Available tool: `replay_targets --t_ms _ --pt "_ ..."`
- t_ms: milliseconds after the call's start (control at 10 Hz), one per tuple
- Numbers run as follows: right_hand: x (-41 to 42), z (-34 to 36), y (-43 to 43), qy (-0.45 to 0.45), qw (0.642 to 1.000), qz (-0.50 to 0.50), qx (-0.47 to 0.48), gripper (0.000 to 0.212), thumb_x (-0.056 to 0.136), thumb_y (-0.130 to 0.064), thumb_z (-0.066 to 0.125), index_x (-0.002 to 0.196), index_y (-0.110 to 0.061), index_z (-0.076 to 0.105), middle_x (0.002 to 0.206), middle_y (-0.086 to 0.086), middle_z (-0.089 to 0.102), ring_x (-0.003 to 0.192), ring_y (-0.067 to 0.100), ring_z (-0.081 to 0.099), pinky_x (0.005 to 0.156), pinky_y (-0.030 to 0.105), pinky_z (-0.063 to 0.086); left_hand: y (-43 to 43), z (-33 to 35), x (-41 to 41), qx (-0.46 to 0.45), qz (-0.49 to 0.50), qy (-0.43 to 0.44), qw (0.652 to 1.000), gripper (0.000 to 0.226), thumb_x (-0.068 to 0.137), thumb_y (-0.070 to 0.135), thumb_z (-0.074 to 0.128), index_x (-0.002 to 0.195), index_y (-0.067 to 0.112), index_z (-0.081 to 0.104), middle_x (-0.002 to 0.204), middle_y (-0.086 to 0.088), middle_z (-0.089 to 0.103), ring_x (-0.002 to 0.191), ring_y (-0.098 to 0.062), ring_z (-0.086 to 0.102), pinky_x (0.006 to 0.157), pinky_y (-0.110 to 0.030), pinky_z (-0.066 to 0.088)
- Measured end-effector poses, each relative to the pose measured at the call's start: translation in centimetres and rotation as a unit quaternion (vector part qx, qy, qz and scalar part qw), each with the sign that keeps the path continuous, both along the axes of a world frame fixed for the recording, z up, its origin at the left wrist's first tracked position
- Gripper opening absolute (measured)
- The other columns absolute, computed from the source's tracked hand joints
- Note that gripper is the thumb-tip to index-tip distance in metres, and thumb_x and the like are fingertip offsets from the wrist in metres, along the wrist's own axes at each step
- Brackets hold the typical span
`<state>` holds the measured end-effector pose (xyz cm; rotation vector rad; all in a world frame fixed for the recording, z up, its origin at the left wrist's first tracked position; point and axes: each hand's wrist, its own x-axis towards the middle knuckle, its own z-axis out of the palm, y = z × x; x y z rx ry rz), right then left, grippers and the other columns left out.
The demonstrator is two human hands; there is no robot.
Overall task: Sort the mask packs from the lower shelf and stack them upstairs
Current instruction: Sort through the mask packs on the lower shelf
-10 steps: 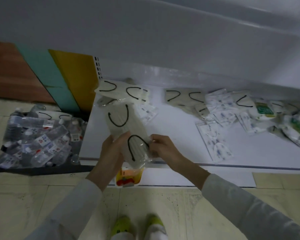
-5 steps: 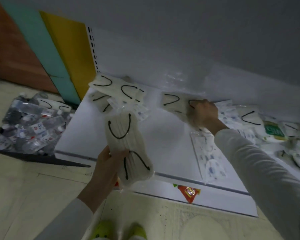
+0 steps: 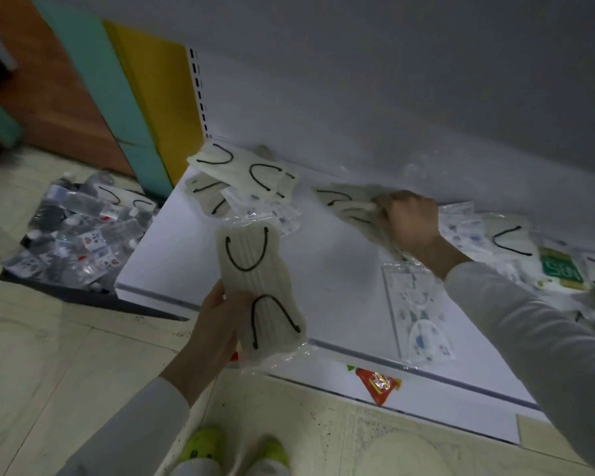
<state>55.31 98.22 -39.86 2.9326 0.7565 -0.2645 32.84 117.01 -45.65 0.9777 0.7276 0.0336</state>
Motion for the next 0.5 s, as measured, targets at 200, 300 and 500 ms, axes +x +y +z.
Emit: replay_targets --t_ms 200,300,500 --pt "-4.4 -0.8 -1.2 -0.132 0.879 0.344 0.303 0.019 0.090 -0.013 0.058 0.099 -0.008 0.074 0.102 0.007 0.073 0.095 0.023 0.069 0.085 0.033 0.055 -1.1 0.3 1.2 -0.086 -0.032 0.026 0.995 0.014 0.092 0.017 0.051 0.098 0.006 0.057 0.081 -0.012 0.064 0.063 -0.019 0.064 0.051 -0.025 0.053" --pt "-7.0 -2.5 -0.5 -0.132 0.837 0.462 0.261 0.019 0.093 -0.016 0.059 0.099 -0.010 0.076 0.106 0.005 0.072 0.101 0.021 0.068 0.087 0.034 0.055 -2.0 1.3 1.7 -0.141 -0.086 0.013 0.986 0.018 0.079 0.027 0.055 0.079 0.010 0.059 0.068 -0.011 0.056 0.057 -0.022 0.055 0.046 -0.020 0.046" --pt "-7.9 -4.9 1.1 -0.118 0.823 0.486 0.269 0.024 0.095 -0.010 0.052 0.103 -0.009 0.074 0.114 0.009 0.069 0.109 0.023 0.065 0.099 0.037 0.048 -1.9 0.3 1.1 -0.027 -0.141 0.008 0.990 0.027 0.084 -0.004 0.059 0.106 0.011 0.063 0.093 -0.006 0.071 0.082 -0.020 0.069 0.064 -0.028 0.057"
